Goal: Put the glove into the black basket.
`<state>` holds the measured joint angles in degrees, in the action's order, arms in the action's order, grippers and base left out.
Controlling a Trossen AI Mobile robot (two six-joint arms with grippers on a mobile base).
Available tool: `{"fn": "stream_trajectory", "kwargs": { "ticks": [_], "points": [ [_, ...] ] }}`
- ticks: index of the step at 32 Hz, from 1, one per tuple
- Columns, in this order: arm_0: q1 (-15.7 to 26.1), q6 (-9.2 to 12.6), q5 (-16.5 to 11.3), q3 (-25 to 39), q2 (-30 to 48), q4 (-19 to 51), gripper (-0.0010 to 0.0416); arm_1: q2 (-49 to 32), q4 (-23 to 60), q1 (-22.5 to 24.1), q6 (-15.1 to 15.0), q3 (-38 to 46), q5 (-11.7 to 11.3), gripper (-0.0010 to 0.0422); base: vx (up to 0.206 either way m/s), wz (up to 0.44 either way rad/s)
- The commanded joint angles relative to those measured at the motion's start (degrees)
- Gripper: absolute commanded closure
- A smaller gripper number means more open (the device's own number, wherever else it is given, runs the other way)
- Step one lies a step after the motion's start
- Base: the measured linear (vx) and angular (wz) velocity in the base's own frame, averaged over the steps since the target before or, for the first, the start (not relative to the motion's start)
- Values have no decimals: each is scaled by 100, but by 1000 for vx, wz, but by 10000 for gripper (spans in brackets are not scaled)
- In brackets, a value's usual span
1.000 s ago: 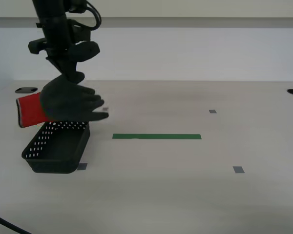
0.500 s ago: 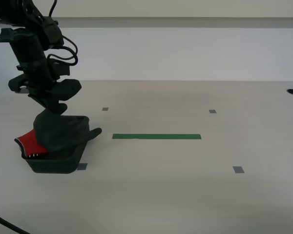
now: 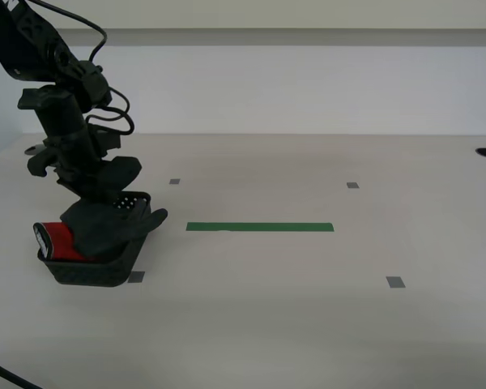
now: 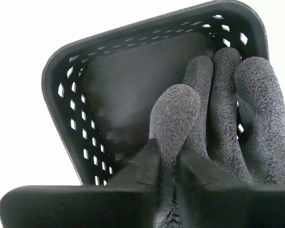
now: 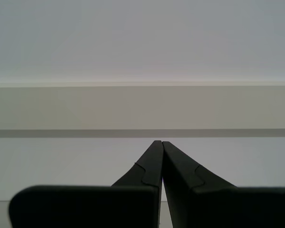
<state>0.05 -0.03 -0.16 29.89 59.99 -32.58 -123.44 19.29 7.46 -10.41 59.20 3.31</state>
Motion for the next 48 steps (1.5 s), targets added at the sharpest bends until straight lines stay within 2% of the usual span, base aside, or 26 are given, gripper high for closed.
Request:
{"fn": "stream_trajectory", "kwargs": {
  "ticks": [1, 3, 6, 9, 10, 15, 17, 18, 20, 22, 24, 25, 26, 28, 48],
  "points": [
    [-2, 2, -2, 9, 2, -15, 405, -2, 188, -4, 105, 24, 15, 278, 0, 0],
    [-2, 0, -2, 9, 2, -15, 405, 7, 426, -2, 184, 90, 15, 205, 0, 0],
    [0, 2, 0, 9, 2, -13, 405, 7, 778, 0, 236, 216, 15, 171, 0, 0],
    [-2, 2, -2, 9, 2, -15, 405, 26, 1182, 0, 284, 433, 15, 163, 0, 0],
    [0, 2, -2, 9, 2, -11, 405, 83, 1342, 2, 389, 533, 15, 165, 0, 0],
    [0, 2, -2, 9, 2, 7, 405, 476, 1556, 2, 455, 658, 15, 191, 0, 0],
    [0, 2, -2, 9, 2, 9, 405, 721, 1676, 2, 468, 671, 15, 213, 0, 0],
    [0, 2, -2, 9, 2, 11, 405, 981, 1886, 4, 476, 669, 17, 243, 0, 0],
    [-2, 2, -2, 9, 0, 11, 405, 1102, 2002, 4, 492, 669, 17, 259, 0, 0],
    [0, 2, -2, 9, 2, 13, 405, 1534, 2393, 4, 540, 667, 17, 319, 0, 0],
    [0, 0, -2, 9, 2, 17, 405, 1637, 2437, 7, 538, 669, 17, 344, 0, 0],
    [0, 2, -2, 9, 2, 11, 405, 1742, 2452, 7, 540, 678, 17, 408, 0, 0],
    [0, 2, -2, 9, 2, 11, 405, 1742, 2450, 4, 553, 682, 17, 415, 0, 0],
    [0, 0, -2, 9, 2, 11, 405, 1731, 2481, 7, 553, 680, 17, 406, 0, 0],
    [-2, 2, 0, 9, 2, 13, 405, 1729, 2468, 7, 553, 671, 17, 412, 0, 0]
  ]
}}
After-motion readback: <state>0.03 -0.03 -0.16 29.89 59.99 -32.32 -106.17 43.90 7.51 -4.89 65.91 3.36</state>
